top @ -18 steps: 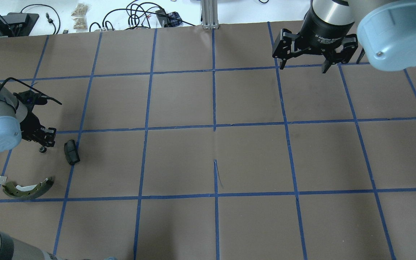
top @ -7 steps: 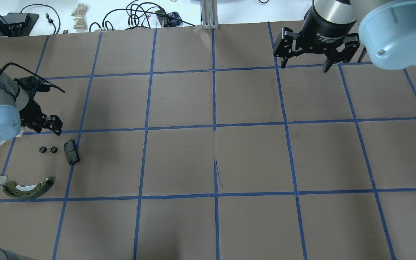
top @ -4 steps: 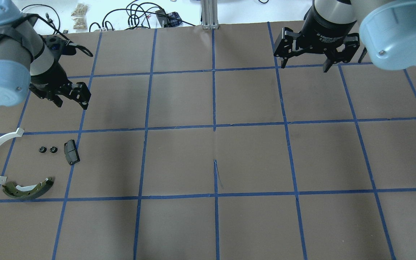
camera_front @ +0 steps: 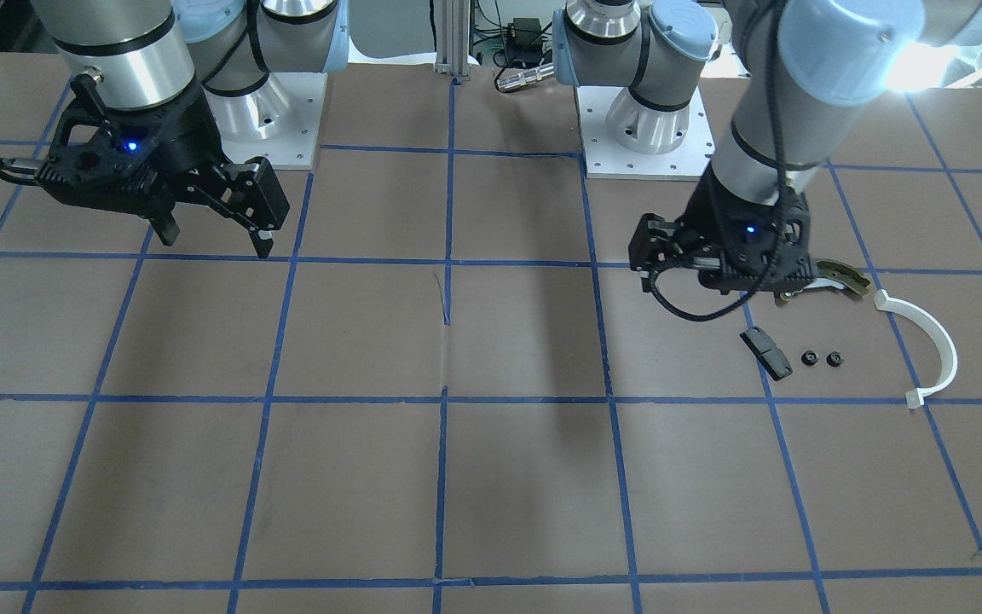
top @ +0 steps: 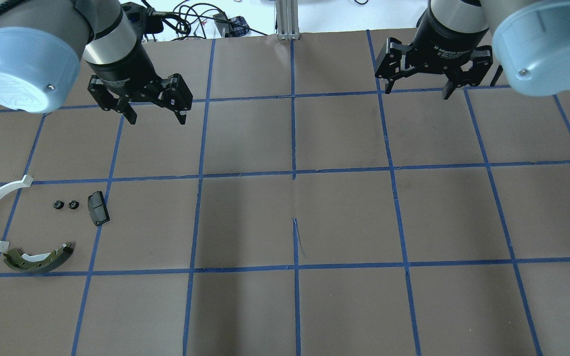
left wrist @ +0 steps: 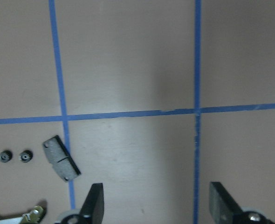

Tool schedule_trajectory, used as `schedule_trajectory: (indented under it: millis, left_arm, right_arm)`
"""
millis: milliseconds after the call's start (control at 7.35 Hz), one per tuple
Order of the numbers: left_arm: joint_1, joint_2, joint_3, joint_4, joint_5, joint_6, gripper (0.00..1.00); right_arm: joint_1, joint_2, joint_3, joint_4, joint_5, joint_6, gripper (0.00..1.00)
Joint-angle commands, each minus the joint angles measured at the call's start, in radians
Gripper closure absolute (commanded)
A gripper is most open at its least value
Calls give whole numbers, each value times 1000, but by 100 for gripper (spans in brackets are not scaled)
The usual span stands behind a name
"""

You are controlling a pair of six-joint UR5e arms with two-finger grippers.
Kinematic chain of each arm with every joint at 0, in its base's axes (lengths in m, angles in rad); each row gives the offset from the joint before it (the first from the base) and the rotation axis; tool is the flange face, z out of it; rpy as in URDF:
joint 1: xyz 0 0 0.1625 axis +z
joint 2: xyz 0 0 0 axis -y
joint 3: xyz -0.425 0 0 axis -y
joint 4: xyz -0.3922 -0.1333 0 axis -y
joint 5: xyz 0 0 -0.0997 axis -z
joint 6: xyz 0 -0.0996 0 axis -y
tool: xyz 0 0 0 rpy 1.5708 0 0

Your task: Place bearing gear from tray to pile

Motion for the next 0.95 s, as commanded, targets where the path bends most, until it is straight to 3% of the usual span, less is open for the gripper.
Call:
schedule_trajectory:
  millis: [0,272,408,817]
  left_arm:
    - [14,51,-5,-22,-3,4,0]
    - [52,17,0,98,-8,2,0]
    - [37,20,-17,78,-6,-11,0]
    - [53,6,67,-64,-20,-13,0]
  right_arm:
    - [0,-2,0,2,0,0,0]
    - [0,-3,0,3,-2,0,0]
    - [0,-5,0,3,-2,0,0]
    - [2,-6,2,3,0,0,0]
